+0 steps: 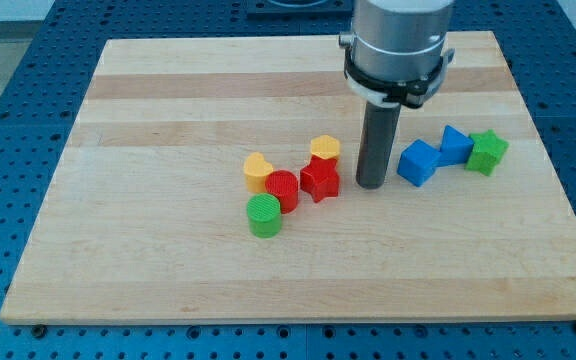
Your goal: Push the green circle slightly to right
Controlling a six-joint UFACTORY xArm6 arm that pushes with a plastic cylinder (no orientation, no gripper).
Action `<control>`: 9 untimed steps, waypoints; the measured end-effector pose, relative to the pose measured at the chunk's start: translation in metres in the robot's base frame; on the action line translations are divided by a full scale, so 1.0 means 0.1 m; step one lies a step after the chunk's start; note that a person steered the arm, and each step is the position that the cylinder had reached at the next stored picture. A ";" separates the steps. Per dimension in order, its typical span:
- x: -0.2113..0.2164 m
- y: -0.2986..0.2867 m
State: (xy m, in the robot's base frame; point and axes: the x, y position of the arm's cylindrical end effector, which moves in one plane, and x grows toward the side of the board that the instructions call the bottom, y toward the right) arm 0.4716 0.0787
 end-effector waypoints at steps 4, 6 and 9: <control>-0.32 0.83; -0.18 0.23; -0.10 -0.62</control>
State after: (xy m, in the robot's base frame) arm 0.4611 0.0165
